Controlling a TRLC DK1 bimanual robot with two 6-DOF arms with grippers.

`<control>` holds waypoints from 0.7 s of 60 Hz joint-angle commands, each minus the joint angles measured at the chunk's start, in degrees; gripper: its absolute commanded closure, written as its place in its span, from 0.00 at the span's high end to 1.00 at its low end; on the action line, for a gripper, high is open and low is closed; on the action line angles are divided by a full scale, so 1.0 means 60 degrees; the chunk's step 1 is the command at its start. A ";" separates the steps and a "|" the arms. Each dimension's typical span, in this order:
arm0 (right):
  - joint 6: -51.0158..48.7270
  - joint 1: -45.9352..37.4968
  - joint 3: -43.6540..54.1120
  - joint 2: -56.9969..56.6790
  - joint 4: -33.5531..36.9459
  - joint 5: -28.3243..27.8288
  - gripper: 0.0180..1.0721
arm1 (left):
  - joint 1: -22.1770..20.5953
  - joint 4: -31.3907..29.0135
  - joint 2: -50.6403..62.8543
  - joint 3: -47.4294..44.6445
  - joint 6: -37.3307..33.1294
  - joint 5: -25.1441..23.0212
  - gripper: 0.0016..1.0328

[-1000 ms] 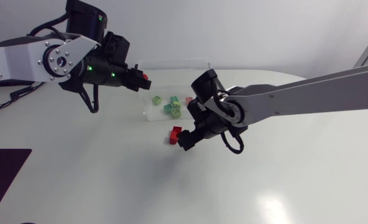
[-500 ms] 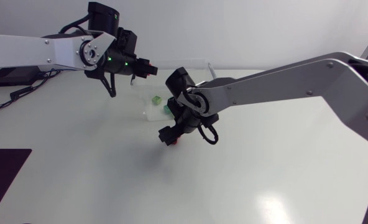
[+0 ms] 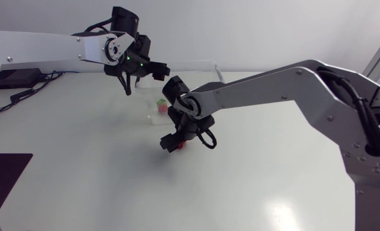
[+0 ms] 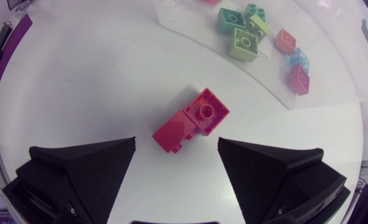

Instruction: Place the duplo bricks in the container

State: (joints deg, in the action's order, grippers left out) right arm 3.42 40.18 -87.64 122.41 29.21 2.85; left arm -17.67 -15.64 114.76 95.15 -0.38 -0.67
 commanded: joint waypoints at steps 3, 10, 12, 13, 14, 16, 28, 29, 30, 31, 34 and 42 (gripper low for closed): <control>0.0221 0.0085 -0.0467 0.0458 0.0317 0.0037 0.82 | 0.0191 -0.0235 -0.0010 0.0122 0.0342 0.0082 0.96; 0.0280 0.0100 -0.0672 0.0677 0.0419 0.0037 0.70 | 0.0206 -0.0235 -0.0523 -0.0302 0.0283 0.0096 0.96; 0.0309 0.0085 -0.0716 0.0736 0.0419 0.0037 0.67 | 0.0221 -0.0235 -0.0699 -0.0449 0.0269 0.0096 0.96; 0.0309 0.0100 -0.0746 0.0765 0.0419 0.0037 0.66 | 0.0235 -0.0235 -0.0772 -0.0493 0.0269 0.0096 0.96; 0.0323 0.0100 -0.0775 0.0765 0.0434 0.0052 0.65 | 0.0250 -0.0235 -0.0875 -0.0581 0.0254 0.0096 0.96; 0.0323 0.0100 -0.0834 0.0824 0.0449 0.0037 0.62 | 0.0250 -0.0221 -0.1050 -0.0713 0.0240 0.0096 0.96; 0.0397 0.0143 -0.1083 0.1014 0.0639 0.0037 0.39 | 0.0323 -0.0221 -0.2383 -0.1548 0.0196 0.0096 0.96; 0.0411 0.0158 -0.1039 0.1014 0.0625 0.0037 0.36 | 0.0323 -0.0235 -0.2501 -0.1621 0.0181 0.0082 0.96; 0.0426 0.0173 -0.1009 0.1014 0.0610 0.0037 0.33 | 0.0309 -0.0235 -0.2589 -0.1679 0.0181 0.0096 0.96; 0.0426 0.0173 -0.0965 0.0985 0.0581 0.0037 0.31 | 0.0309 -0.0235 -0.2691 -0.1738 0.0181 0.0096 0.96; 0.0426 0.0217 -0.0790 0.0883 0.0478 0.0037 0.30 | 0.0309 -0.0235 -0.2925 -0.1870 0.0181 0.0096 0.96; 0.0426 0.0231 -0.0130 0.0267 0.0229 0.0125 0.28 | 0.0279 -0.0353 -0.3497 -0.2089 0.0181 0.0082 0.96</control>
State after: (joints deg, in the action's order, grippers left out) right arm 4.69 41.15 -91.96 126.50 30.92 3.07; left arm -16.16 -17.06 96.27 84.66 0.05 -0.32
